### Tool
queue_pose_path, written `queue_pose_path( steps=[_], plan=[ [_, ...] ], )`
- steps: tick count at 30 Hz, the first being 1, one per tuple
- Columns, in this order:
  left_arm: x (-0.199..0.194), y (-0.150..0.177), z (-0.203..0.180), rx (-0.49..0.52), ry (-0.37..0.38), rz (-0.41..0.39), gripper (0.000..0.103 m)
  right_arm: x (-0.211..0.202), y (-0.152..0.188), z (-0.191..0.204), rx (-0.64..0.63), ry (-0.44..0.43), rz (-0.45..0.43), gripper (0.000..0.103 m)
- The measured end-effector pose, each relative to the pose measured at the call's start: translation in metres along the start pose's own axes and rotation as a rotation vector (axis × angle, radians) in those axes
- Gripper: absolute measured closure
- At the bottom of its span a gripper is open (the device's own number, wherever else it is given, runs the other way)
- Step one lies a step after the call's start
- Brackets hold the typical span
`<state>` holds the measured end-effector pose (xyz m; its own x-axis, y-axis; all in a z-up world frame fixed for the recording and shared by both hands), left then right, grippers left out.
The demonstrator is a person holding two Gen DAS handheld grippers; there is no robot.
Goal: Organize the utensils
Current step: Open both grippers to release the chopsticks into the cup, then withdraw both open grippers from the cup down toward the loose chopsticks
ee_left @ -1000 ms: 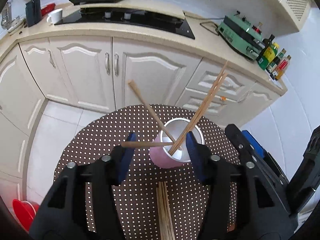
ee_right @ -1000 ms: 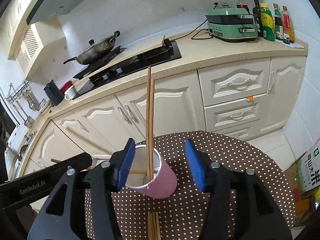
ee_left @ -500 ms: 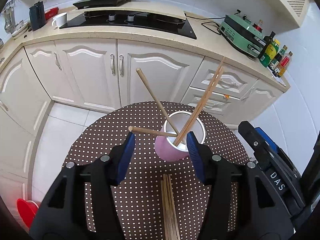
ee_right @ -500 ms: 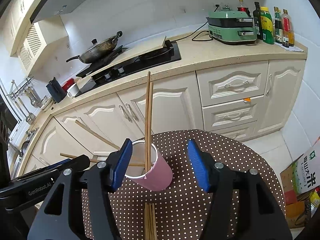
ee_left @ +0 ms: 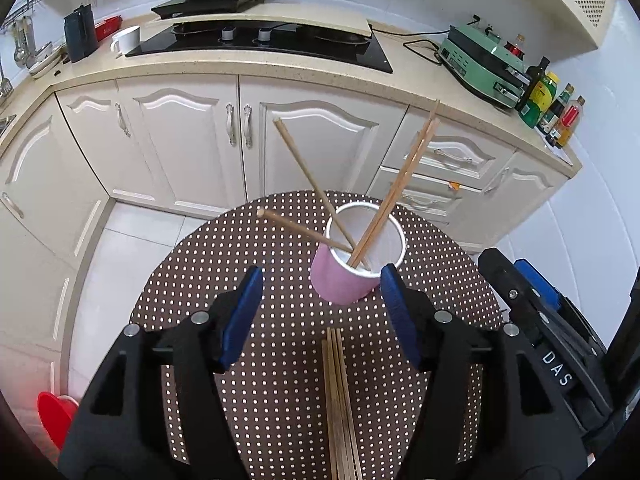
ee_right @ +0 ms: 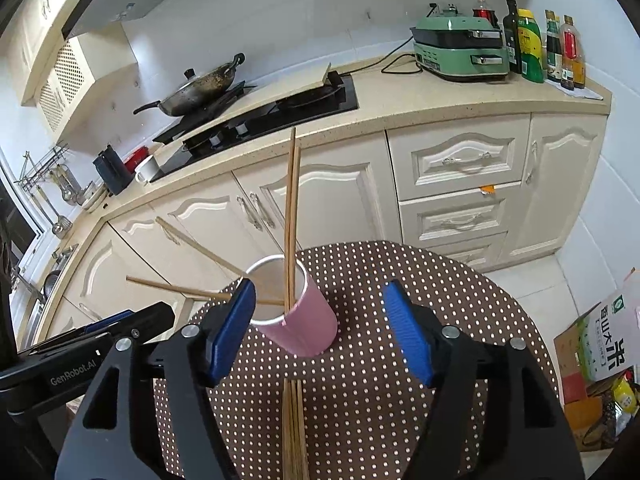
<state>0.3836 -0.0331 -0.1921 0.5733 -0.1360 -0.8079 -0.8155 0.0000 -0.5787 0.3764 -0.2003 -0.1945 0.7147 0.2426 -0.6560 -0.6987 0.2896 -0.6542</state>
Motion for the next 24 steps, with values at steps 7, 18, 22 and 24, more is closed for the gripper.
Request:
queue_pose_path(
  steps=[7,18,22,24],
  plan=[
    [0.0,0.02,0.001,-0.007,-0.012,0.029,0.038,0.0,0.019,-0.005,-0.016,0.02,0.05,0.029],
    [0.013,0.063,0.01,-0.019,-0.045,0.12,0.036,0.015,0.066,-0.018,-0.033,0.069,0.188,0.024],
    [0.019,0.082,0.015,-0.03,-0.051,0.161,0.036,0.022,0.085,-0.023,-0.042,0.088,0.237,0.023],
    [0.022,0.088,0.017,-0.033,-0.054,0.177,0.035,0.026,0.094,-0.025,-0.046,0.096,0.261,0.023]
  ],
)
Point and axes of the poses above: each gripper's, at about its wrist camera, not at the fingertips, and x roughly the way its jaws point, z to its left, y to its underside, the point moved 8 cm from there along x, roughly the way its jaws point, and after that the axes turned 7 degrees about x, right-handed, at the moved point
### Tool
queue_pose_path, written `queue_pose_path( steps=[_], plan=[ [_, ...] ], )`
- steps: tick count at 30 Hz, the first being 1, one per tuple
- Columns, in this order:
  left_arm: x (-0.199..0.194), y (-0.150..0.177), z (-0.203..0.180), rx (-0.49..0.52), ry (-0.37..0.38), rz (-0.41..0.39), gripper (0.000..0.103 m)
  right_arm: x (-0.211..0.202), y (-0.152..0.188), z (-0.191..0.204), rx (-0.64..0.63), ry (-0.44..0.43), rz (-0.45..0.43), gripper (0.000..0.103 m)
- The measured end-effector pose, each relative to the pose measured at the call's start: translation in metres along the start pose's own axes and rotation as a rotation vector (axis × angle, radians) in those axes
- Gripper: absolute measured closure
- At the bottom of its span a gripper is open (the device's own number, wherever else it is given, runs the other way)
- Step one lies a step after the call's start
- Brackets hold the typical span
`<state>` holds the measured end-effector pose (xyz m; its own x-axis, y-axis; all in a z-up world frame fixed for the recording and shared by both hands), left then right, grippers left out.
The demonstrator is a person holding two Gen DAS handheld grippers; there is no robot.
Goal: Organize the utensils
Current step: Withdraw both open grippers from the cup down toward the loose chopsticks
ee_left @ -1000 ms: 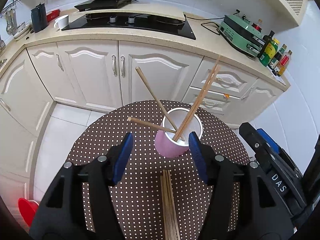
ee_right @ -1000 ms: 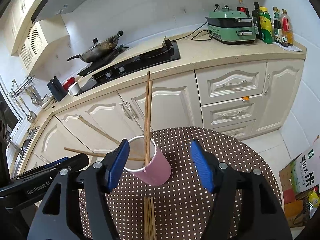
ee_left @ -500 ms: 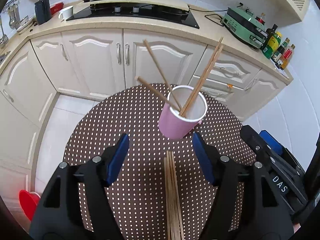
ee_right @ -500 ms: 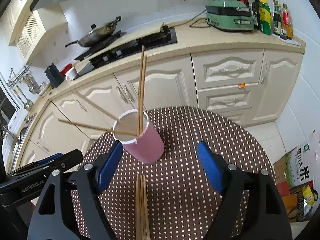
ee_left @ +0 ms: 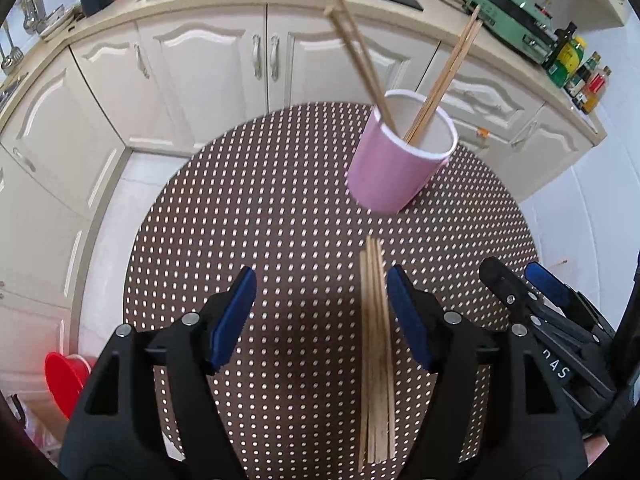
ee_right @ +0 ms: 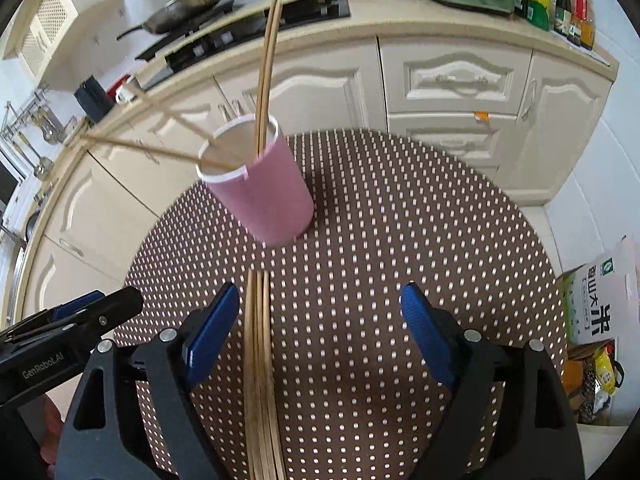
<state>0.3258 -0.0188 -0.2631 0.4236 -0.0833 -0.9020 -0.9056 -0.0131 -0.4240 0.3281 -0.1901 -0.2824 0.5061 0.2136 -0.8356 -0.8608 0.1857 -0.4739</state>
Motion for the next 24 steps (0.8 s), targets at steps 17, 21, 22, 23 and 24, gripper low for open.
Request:
queue_pose_path(
  steps=[17,21,22,23,24],
  plan=[
    [0.039,0.056,0.017,-0.016,-0.025,0.164,0.029,0.05,0.064,-0.005,-0.053,0.086,0.154,0.021],
    [0.046,0.063,0.019,-0.003,-0.03,0.191,0.029,0.056,0.078,-0.003,-0.067,0.088,0.179,0.021],
    [0.048,0.064,0.02,-0.001,-0.033,0.199,0.029,0.057,0.081,-0.002,-0.071,0.087,0.184,0.021],
    [0.05,0.066,0.02,0.001,-0.034,0.206,0.029,0.058,0.083,-0.001,-0.076,0.087,0.188,0.021],
    [0.051,0.067,0.02,0.002,-0.034,0.211,0.028,0.059,0.085,0.0,-0.079,0.089,0.193,0.021]
  ],
)
Point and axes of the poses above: each gripper's, at about its wrist camera, not at the fingertips, and x roughly the way its jaws point, z to its left, y to its underside, the point moved 8 cm from there along x, roughly the way its jaws point, and after that the axes turned 7 degrees about x, right-handed, at the moved point
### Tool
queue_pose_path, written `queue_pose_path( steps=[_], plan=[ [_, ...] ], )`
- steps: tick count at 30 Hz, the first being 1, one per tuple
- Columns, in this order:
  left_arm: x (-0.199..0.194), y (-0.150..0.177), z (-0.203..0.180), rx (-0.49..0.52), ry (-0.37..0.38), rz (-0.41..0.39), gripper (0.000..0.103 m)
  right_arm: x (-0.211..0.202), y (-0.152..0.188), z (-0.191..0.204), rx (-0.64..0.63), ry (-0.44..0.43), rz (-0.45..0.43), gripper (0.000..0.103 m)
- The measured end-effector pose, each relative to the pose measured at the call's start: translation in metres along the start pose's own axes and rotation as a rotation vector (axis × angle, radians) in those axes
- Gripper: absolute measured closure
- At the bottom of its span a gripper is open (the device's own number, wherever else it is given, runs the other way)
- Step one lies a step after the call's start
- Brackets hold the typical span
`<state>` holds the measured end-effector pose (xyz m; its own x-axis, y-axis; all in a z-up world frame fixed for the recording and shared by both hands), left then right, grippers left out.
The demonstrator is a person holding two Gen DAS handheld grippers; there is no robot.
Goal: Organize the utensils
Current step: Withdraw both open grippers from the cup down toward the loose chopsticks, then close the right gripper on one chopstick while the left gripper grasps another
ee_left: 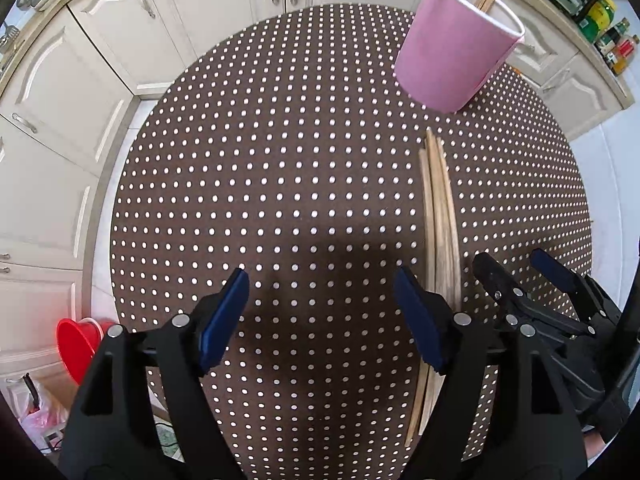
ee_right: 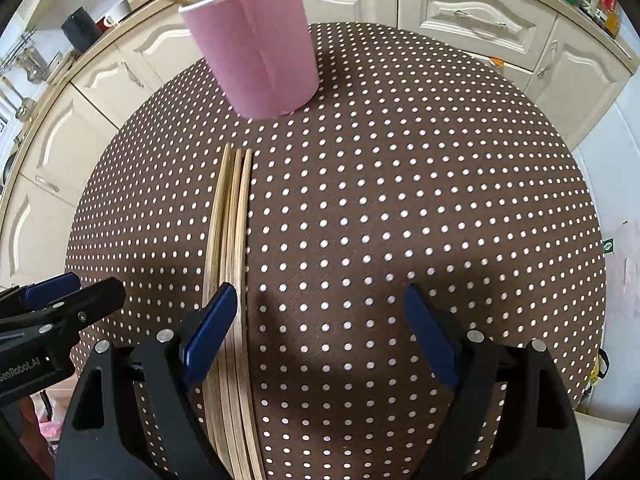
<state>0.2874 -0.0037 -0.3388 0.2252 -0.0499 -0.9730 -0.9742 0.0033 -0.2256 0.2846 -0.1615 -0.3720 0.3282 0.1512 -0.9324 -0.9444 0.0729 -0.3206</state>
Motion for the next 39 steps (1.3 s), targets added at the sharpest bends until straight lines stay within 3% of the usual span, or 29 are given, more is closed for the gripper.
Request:
queue_pose_path(
  steps=[11,17,19,22,25,27,29,32,35,39],
  plan=[
    [0.012,0.002,-0.001,0.033,-0.021,0.026,0.028,0.015,0.006,0.01,-0.092,0.134,0.001,0.021],
    [0.02,0.001,-0.001,0.039,-0.005,0.046,0.027,0.017,0.001,0.01,-0.079,0.132,-0.006,0.027],
    [0.026,0.001,0.001,0.039,0.002,0.054,0.027,0.015,-0.004,0.014,-0.076,0.129,-0.018,0.041],
    [0.032,0.001,0.0,0.039,0.009,0.069,0.027,0.013,-0.016,0.019,-0.067,0.125,-0.027,0.051],
    [0.038,-0.002,0.0,0.038,0.019,0.083,0.027,0.013,-0.023,0.017,-0.022,0.099,-0.008,0.051],
    [0.045,-0.001,0.001,0.037,0.023,0.087,0.027,0.005,-0.029,0.017,0.07,-0.012,-0.009,0.051],
    [0.049,-0.004,0.003,0.038,0.026,0.088,0.027,-0.002,-0.036,0.021,0.076,-0.048,-0.023,0.05],
    [0.055,-0.006,0.009,0.031,0.025,0.093,0.027,0.002,-0.038,0.034,-0.024,-0.01,-0.016,0.049],
    [0.059,-0.002,0.015,0.012,0.035,0.104,0.027,0.014,-0.031,0.038,-0.036,0.01,0.027,0.048],
    [0.061,-0.002,0.021,0.0,0.038,0.1,0.027,0.015,-0.034,0.041,-0.08,0.037,0.003,0.05]
  ],
)
Point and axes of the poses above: each gripper's, at about its wrist camera, not at the fingertips, and x roughly the way its jaws point, z to its left, y to its underside, the point moved 8 cm from there along x, roughly the way its jaws point, and after that the axes turned 7 degrees about x, right-handed, at the moved point
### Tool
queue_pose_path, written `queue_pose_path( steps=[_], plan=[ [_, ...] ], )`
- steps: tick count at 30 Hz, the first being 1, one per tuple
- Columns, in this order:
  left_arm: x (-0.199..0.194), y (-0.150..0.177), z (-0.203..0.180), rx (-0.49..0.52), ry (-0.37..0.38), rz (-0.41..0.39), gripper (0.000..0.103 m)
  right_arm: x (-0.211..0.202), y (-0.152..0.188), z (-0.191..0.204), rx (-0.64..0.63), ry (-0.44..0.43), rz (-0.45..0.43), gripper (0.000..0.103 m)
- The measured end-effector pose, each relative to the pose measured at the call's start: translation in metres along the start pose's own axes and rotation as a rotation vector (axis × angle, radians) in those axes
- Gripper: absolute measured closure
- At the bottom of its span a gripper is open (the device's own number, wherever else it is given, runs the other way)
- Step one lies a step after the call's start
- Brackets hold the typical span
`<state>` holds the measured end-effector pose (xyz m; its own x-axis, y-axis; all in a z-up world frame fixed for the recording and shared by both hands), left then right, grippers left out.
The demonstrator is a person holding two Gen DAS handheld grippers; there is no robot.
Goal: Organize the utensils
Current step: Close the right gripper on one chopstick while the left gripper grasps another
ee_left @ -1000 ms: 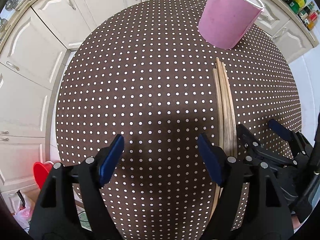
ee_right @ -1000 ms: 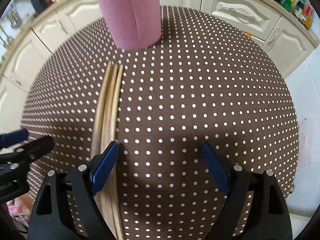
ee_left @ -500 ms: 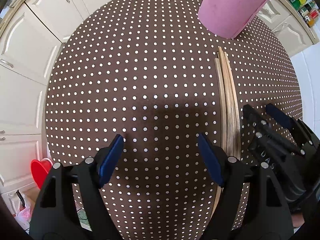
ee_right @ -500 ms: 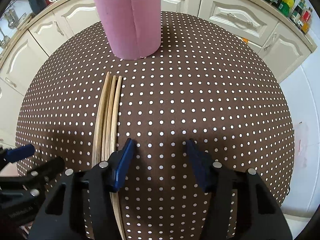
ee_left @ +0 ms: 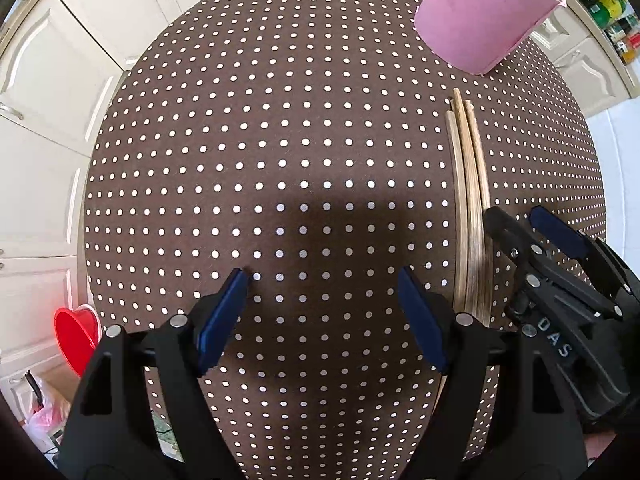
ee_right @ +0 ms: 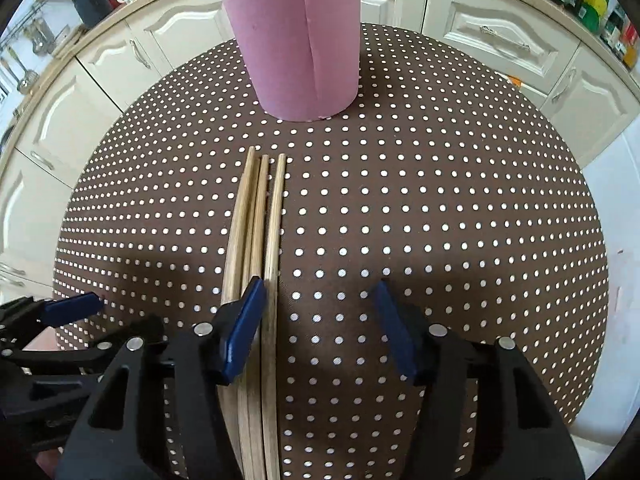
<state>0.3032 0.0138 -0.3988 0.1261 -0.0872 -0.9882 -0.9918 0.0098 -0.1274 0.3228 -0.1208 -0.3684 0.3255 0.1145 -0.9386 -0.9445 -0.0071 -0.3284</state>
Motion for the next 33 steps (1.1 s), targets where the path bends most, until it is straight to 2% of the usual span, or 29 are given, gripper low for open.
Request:
queue_pose_path(
  steps=[1,2,5,8,13,17,24,26,33],
  plan=[
    [0.0,0.001,0.002,-0.002,0.002,-0.001,0.027,0.0,-0.001,-0.001,-0.009,0.039,-0.009,0.066],
    [0.0,0.002,0.004,-0.004,0.004,-0.001,0.027,-0.001,-0.003,-0.002,-0.027,0.08,-0.027,0.073],
    [0.0,0.003,0.006,-0.014,0.018,-0.007,0.027,0.005,-0.004,-0.003,-0.026,0.063,-0.034,0.084],
    [-0.002,0.005,0.003,-0.023,0.051,-0.012,0.027,0.003,-0.008,-0.014,0.039,0.028,-0.036,0.095],
    [0.001,-0.004,-0.012,-0.013,0.089,-0.02,0.027,0.003,-0.017,-0.037,0.11,-0.079,-0.024,0.097],
    [0.007,-0.01,-0.023,0.011,0.089,-0.01,0.027,0.003,-0.017,-0.054,0.125,-0.114,-0.024,0.097],
    [0.021,-0.02,-0.038,0.052,0.02,-0.005,0.026,-0.002,-0.003,-0.057,0.144,-0.149,-0.02,0.097],
    [0.02,-0.035,-0.049,0.048,0.011,-0.002,0.025,-0.004,-0.003,-0.051,0.149,-0.154,-0.02,0.097],
    [0.037,-0.055,-0.066,0.028,-0.06,0.02,0.024,-0.002,-0.002,-0.051,0.188,-0.19,-0.005,0.098]
  ],
)
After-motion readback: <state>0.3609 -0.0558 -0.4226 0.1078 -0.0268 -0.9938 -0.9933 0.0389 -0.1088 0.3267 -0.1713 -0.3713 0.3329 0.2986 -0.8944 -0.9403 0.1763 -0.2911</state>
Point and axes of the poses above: each gripper's, at about its wrist camera, not at the fingertips, and x roughly the way its jaws point, z to its left, y to its underside, the point moved 8 cm from there along x, roughly the way its jaws point, and after that the axes turned 7 degrees about x, right-handed, at the moved point
